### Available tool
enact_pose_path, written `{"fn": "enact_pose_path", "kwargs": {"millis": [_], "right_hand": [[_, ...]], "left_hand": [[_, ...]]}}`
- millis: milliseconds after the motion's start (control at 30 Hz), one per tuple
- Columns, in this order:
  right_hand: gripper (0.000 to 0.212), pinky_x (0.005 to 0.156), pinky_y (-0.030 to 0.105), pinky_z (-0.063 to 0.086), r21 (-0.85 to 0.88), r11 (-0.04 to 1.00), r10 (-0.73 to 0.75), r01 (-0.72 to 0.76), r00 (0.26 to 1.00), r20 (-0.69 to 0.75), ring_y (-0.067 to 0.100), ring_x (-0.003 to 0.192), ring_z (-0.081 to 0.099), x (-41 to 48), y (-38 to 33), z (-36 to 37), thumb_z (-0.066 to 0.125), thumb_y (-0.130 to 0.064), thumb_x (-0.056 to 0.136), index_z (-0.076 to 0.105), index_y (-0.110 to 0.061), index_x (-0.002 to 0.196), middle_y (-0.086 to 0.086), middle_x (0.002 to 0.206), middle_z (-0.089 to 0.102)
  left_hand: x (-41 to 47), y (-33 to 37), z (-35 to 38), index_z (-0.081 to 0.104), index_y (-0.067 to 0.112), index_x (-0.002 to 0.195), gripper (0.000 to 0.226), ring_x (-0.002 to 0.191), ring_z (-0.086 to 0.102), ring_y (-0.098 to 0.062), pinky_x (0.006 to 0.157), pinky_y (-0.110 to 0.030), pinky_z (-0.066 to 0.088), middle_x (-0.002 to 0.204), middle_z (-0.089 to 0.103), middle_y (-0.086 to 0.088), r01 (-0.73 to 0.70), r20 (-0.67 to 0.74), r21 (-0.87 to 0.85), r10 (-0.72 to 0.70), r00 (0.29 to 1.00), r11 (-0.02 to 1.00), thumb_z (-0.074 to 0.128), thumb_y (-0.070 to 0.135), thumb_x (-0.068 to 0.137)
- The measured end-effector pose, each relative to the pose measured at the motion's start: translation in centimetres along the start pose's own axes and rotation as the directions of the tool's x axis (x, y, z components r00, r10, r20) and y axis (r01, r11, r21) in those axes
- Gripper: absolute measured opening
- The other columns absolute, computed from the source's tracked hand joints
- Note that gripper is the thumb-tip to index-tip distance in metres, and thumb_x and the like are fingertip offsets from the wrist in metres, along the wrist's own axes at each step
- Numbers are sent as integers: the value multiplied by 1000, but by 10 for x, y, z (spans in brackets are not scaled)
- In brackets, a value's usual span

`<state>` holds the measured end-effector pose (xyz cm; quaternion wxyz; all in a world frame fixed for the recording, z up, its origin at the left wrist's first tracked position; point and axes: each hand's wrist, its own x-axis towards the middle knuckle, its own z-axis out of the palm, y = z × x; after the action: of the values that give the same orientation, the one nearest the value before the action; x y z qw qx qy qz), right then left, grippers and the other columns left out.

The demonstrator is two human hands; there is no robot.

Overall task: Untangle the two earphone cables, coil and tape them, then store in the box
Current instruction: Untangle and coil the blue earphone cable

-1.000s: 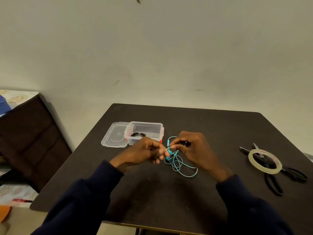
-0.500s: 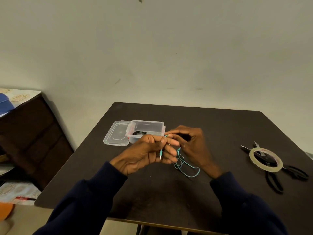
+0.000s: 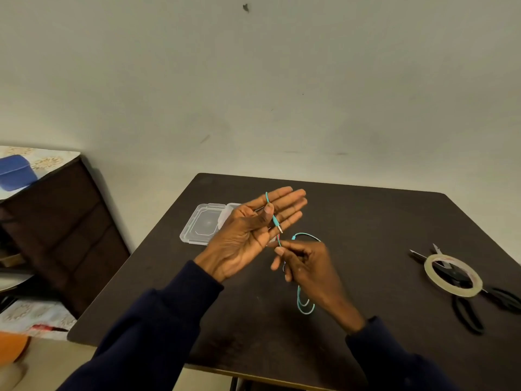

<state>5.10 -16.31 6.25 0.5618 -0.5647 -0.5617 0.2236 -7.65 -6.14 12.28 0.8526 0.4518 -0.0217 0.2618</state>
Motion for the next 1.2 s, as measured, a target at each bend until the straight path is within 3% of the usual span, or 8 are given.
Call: {"fn": "enact_pose_path", "kwargs": {"millis": [233,333,433,600,733,867,1033,1200], "right_hand": [[31,47,18,45,-147,988,-69,39,976,-209,8,46,59,7,-10,-25,58,8,91,69,-7,66,2,55,65],[27,53,17,50,-216,970,-155,114,970,-187,8,58,67,14,-15,-39,62,11,87,76,-12,80,-4,67,71],[18,54,20,53,-158,982,-124,101,982,-141,14,59,68,18,-24,-48,65,-5,94,77,-12,104,1,80,76],[19,47,16,45,-79,994,70,-70,998,0,9,48,56,21,-31,-65,70,-22,90,76,-7,101,7,75,75],[19,49,18,46,-151,981,137,-120,985,104,13,50,55,19,-30,-87,68,-26,91,78,-12,98,7,75,75],[25,50,18,46,-185,974,147,-131,986,78,11,49,54,14,-30,-105,67,-32,88,77,-10,97,9,75,75],[14,49,23,45,-244,965,93,-100,995,-40,15,51,56,11,-29,-117,68,-24,92,78,-14,91,4,70,75],[9,72,25,59,-324,942,72,-84,996,-49,15,71,74,13,-24,-117,77,-23,85,80,-15,87,-2,70,76]], "left_hand": [[-6,-5,11,33,-4,149,52,135,48,-43,110,-40,46,149,45,-27,134,141,87,-146,979,987,32,-17,99],[-10,-4,12,40,-2,147,49,122,62,-33,101,-31,51,144,52,-23,166,118,176,-188,975,970,38,-13,99],[-9,-1,11,50,-3,140,40,91,66,-18,79,-22,54,122,66,-18,201,25,125,-205,978,972,41,13,105],[-7,8,6,64,7,107,33,56,43,-8,51,-20,29,80,56,-4,175,-60,-17,-176,983,984,40,29,106],[-10,18,-6,68,8,101,27,54,41,-8,51,-21,26,80,54,-3,110,-113,134,-95,989,985,45,22,104],[-20,19,-22,69,-2,114,29,56,59,-12,49,-17,48,85,71,-10,322,-309,351,-216,926,879,51,15,100],[-37,15,-38,60,-6,120,25,65,73,-24,55,-24,59,88,74,-22,422,-432,178,-315,845,889,45,1,101],[-50,9,-61,59,-5,114,26,77,76,-29,65,-27,63,93,75,-24,414,-578,45,-314,753,909,35,-4,103]]}}
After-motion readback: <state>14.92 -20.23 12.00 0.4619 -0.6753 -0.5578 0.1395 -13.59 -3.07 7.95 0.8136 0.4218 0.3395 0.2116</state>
